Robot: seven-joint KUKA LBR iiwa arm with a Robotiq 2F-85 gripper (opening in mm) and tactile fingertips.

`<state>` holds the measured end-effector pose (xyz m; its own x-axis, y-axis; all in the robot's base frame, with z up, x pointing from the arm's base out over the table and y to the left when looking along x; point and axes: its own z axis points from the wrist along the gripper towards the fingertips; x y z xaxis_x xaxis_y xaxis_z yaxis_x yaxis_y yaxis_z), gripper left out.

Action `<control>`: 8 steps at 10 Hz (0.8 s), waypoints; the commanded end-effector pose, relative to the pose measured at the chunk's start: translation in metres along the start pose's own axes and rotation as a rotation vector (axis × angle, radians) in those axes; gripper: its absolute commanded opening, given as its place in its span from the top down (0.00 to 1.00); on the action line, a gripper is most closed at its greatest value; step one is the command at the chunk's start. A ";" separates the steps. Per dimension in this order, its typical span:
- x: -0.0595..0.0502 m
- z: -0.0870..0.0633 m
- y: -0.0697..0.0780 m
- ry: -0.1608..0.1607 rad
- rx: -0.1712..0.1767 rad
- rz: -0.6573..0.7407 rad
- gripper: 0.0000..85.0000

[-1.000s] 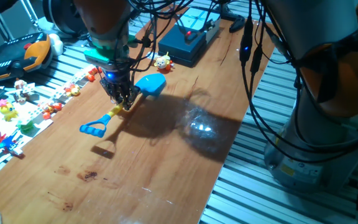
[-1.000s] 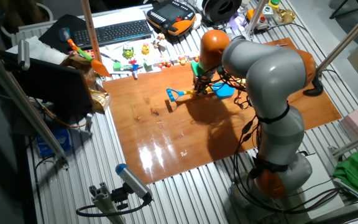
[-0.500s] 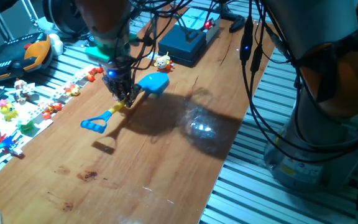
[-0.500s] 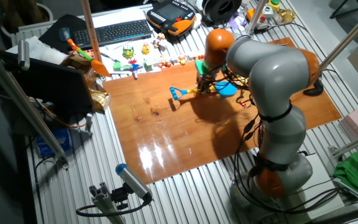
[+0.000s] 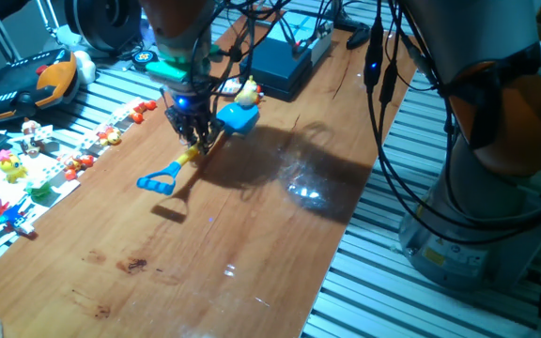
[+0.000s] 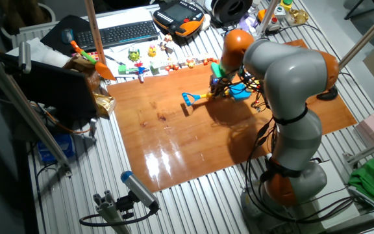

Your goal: Use a shovel to scoop up an object

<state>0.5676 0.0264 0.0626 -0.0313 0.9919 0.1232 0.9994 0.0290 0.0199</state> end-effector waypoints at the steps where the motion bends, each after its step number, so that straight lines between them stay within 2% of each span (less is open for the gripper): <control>1: -0.001 0.000 0.000 0.000 -0.002 0.000 0.99; 2: -0.002 -0.001 0.000 0.000 -0.002 -0.005 0.99; 4: -0.008 -0.006 -0.002 0.022 0.009 -0.029 0.99; 8: -0.011 -0.009 -0.004 0.021 0.009 -0.058 0.99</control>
<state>0.5642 0.0144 0.0697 -0.0895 0.9856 0.1434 0.9960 0.0877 0.0192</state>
